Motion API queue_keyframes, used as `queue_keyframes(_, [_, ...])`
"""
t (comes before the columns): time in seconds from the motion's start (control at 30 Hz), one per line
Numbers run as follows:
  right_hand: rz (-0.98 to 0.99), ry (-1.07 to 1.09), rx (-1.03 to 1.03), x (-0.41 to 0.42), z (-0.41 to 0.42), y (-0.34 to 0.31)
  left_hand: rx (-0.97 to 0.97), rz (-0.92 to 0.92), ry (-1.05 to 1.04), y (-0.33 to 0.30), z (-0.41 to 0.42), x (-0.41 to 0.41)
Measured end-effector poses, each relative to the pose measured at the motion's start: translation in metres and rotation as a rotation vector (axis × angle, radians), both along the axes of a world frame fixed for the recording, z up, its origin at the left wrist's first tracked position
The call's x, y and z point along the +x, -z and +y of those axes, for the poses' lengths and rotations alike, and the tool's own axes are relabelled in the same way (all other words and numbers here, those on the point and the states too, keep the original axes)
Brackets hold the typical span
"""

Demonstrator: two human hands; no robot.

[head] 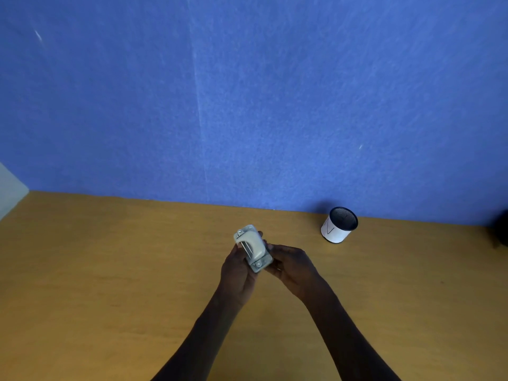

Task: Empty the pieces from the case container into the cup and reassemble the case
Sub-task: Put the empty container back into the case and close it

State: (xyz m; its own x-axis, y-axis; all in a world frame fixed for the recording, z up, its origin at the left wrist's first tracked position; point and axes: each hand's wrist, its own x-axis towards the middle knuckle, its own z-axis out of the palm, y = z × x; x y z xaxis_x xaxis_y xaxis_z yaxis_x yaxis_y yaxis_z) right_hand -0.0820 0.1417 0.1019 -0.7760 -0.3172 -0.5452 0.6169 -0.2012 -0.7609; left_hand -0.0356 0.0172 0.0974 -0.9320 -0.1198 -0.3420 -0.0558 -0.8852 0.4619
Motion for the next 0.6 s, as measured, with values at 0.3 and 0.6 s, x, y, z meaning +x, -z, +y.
queue_keyframes(0.3, [-0.033,0.118,0.102,0.008,-0.007,0.001,-0.041,-0.04,0.001,0.009,-0.009,-0.008])
queue_keyframes(0.6, [-0.085,0.126,0.07,-0.004,0.001,-0.004,-0.459,-0.034,0.111,0.018,-0.008,0.011])
